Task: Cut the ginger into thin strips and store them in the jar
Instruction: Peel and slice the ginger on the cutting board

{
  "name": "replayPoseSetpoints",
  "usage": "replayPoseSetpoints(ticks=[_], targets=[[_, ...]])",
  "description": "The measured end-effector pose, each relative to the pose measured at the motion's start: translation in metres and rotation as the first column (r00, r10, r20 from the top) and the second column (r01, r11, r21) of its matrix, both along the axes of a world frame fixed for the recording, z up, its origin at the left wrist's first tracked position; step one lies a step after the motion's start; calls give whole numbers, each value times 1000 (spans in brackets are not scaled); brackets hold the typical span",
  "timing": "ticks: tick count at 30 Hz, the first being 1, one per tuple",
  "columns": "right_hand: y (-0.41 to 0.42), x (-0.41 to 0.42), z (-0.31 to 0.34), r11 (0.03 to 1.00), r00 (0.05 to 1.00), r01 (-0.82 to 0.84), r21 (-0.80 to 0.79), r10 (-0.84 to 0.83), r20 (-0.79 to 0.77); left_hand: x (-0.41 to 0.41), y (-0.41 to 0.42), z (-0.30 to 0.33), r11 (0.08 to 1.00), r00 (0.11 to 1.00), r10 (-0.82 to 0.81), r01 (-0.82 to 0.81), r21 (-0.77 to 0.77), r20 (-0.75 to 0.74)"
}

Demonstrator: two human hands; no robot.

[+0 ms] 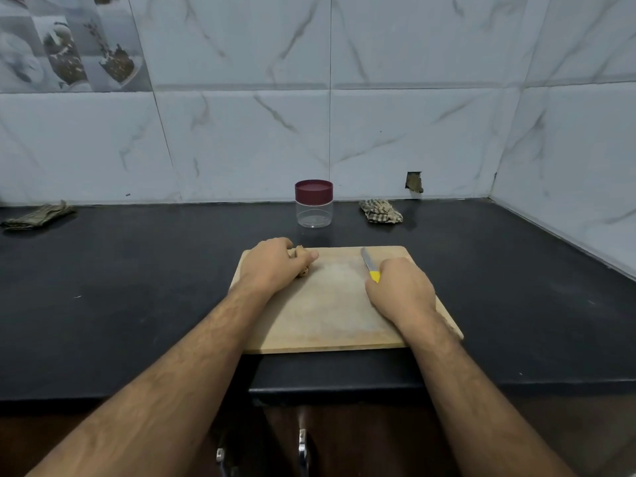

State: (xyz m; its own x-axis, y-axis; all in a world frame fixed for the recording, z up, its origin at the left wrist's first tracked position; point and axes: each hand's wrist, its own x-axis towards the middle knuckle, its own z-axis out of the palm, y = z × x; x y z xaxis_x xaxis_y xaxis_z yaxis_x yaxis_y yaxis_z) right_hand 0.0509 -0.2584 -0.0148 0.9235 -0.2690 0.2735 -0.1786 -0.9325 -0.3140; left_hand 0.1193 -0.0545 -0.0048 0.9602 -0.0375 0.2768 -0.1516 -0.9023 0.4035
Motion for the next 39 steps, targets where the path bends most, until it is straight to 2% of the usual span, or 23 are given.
replayPoseSetpoints(ticks=[6, 12, 19, 24, 29, 39], targets=[[4, -2, -3, 1000, 999, 9, 22, -10, 35, -4, -7, -2, 997, 999, -52, 51, -60, -17], [8, -13, 5, 1000, 999, -18, 24, 17, 32, -19, -4, -1, 964, 963, -262, 257, -69, -63], [15, -33, 15, 984, 992, -122, 131, 117, 42, -35, 1, -8, 937, 940, -340, 340, -78, 13], [25, -49, 22, 977, 984, -180, 113, 180, 13, -38, -4, -16, 950, 945, -313, 311, 39, 89], [36, -57, 26, 982, 984, -150, 111, 159, -80, -38, -5, -22, 940, 938, -319, 295, 171, 137], [51, -64, 28, 989, 987, -114, 99, 124, -103, -36, -5, -23, 937, 931, -327, 298, 184, 160]])
